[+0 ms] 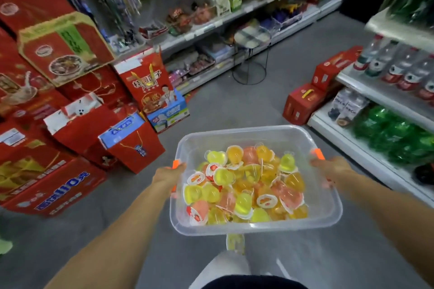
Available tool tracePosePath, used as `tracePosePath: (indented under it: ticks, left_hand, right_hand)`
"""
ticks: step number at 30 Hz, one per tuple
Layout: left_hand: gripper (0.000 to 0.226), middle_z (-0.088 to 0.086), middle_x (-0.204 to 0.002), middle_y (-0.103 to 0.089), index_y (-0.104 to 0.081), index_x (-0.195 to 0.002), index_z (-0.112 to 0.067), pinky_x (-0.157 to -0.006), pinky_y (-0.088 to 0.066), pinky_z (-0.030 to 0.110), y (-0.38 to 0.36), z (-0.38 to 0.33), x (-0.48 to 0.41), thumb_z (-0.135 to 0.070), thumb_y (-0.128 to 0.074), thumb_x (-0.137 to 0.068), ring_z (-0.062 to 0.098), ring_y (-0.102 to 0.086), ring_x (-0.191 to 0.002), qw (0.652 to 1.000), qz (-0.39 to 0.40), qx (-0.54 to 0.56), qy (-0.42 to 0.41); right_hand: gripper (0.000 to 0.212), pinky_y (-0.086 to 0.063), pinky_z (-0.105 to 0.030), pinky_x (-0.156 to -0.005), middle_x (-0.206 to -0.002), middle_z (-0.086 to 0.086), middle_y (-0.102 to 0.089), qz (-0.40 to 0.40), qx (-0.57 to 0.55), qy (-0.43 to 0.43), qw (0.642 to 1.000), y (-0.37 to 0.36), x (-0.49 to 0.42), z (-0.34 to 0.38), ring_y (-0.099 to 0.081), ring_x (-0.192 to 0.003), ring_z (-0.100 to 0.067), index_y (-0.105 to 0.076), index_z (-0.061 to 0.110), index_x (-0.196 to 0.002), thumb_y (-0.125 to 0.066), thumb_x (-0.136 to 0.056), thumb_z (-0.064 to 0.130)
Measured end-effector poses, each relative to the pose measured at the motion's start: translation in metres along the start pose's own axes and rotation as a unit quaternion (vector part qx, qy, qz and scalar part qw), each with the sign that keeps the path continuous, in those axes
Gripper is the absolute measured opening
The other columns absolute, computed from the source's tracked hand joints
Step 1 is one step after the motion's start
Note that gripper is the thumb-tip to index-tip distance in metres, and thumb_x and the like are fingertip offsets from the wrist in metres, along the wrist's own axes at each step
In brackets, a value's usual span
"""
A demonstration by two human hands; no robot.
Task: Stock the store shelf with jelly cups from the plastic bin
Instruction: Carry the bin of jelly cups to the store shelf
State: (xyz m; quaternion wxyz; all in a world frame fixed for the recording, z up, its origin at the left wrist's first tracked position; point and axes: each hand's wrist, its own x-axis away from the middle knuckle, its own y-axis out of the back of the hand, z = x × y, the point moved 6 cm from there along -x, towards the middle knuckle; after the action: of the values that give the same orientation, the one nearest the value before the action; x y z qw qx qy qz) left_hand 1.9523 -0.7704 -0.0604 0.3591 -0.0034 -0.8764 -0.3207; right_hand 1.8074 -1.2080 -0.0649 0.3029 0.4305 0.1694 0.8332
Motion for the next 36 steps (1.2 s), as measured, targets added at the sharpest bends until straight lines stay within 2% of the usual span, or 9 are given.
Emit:
tracePosePath:
  ticks: [7,11,14,17,21,24,26,30,36]
  left_hand:
    - [0.053,0.019,-0.112,-0.066,-0.061,-0.115,0.003,-0.084,-0.056,0.043,-0.044,-0.222,-0.123,-0.042,-0.068,-0.087,0.035,-0.066,-0.095,0.999,0.007,-0.009,-0.030]
    - [0.036,0.013,-0.100,-0.058,-0.057,-0.107,-0.003,-0.065,-0.047,0.033,-0.081,-0.322,-0.186,-0.036,-0.063,-0.092,0.027,-0.057,-0.083,0.999,0.019,-0.015,-0.048]
    - [0.040,0.014,-0.104,-0.063,-0.061,-0.105,-0.001,-0.057,-0.047,0.032,-0.110,-0.400,-0.241,-0.038,-0.064,-0.091,0.029,-0.061,-0.086,0.999,0.021,0.009,-0.040]
    - [0.043,0.016,-0.109,-0.064,-0.061,-0.105,-0.001,-0.049,-0.044,0.031,-0.132,-0.478,-0.289,-0.041,-0.066,-0.090,0.030,-0.061,-0.089,0.999,0.021,0.027,-0.037]
    - [0.046,0.017,-0.108,-0.065,-0.064,-0.107,0.001,-0.047,-0.044,0.031,-0.158,-0.572,-0.346,-0.041,-0.069,-0.088,0.032,-0.062,-0.088,0.998,0.023,0.052,-0.023]
    - [0.042,0.019,-0.109,-0.066,-0.066,-0.104,-0.001,-0.048,-0.046,0.032,-0.181,-0.642,-0.399,-0.041,-0.067,-0.090,0.035,-0.064,-0.092,0.998,0.037,0.056,-0.021]
    - [0.040,0.018,-0.111,-0.065,-0.065,-0.104,-0.003,-0.049,-0.047,0.032,-0.196,-0.687,-0.438,-0.041,-0.065,-0.091,0.035,-0.064,-0.095,0.998,0.037,0.045,-0.019]
    - [0.049,0.018,-0.109,-0.067,-0.065,-0.111,-0.003,-0.067,-0.059,0.045,-0.219,-0.762,-0.522,-0.046,-0.065,-0.089,0.037,-0.067,-0.091,0.998,0.040,0.056,0.012]
    - [0.045,0.018,-0.099,-0.068,-0.064,-0.105,-0.003,-0.080,-0.058,0.051,-0.243,-0.865,-0.607,-0.046,-0.062,-0.091,0.035,-0.068,-0.086,0.997,0.010,0.071,0.023]
  right_hand:
    - [0.042,-0.034,-0.030,-0.045,-0.081,-0.019,-0.058,-0.026,-0.020,-0.010,0.999,0.028,-0.150,0.166,-0.051,-0.055,-0.024,-0.060,-0.006,-0.106,-0.072,-0.083,0.027]
    - [0.031,-0.039,-0.032,-0.051,-0.088,-0.019,-0.058,-0.027,-0.034,-0.003,0.999,0.038,-0.236,0.236,-0.055,-0.066,-0.027,-0.059,0.000,-0.097,-0.073,-0.083,0.023]
    - [0.017,-0.044,-0.033,-0.058,-0.092,-0.017,-0.061,-0.026,-0.052,0.034,0.998,0.049,-0.316,0.311,-0.058,-0.080,-0.028,-0.062,0.002,-0.091,-0.072,-0.084,0.014]
    - [0.040,-0.053,-0.040,-0.069,-0.097,-0.021,-0.064,-0.037,-0.051,0.034,0.997,0.062,-0.397,0.384,-0.063,-0.084,-0.036,-0.060,-0.003,-0.109,-0.075,-0.081,0.021]
    - [0.044,-0.044,-0.033,-0.056,-0.081,-0.020,-0.059,-0.017,-0.034,0.044,0.998,0.073,-0.491,0.471,-0.056,-0.063,-0.029,-0.058,-0.008,-0.100,-0.075,-0.080,0.028]
    - [0.065,-0.047,-0.042,-0.068,-0.093,-0.024,-0.061,-0.018,-0.039,0.054,0.998,0.073,-0.579,0.528,-0.061,-0.079,-0.035,-0.060,-0.009,-0.109,-0.081,-0.065,0.034]
    - [0.058,-0.049,-0.043,-0.073,-0.100,-0.025,-0.063,-0.026,-0.023,0.046,0.998,0.070,-0.637,0.565,-0.064,-0.089,-0.038,-0.060,-0.008,-0.108,-0.081,-0.070,0.030]
    - [0.043,-0.045,-0.039,-0.067,-0.086,-0.022,-0.060,-0.017,-0.018,0.042,0.999,0.063,-0.715,0.651,-0.057,-0.074,-0.033,-0.063,-0.012,-0.100,-0.077,-0.077,0.022]
    - [0.027,-0.044,-0.038,-0.061,-0.078,-0.022,-0.057,0.012,0.018,0.069,0.997,0.056,-0.811,0.778,-0.054,-0.067,-0.031,-0.061,-0.003,-0.075,-0.071,-0.085,0.020]
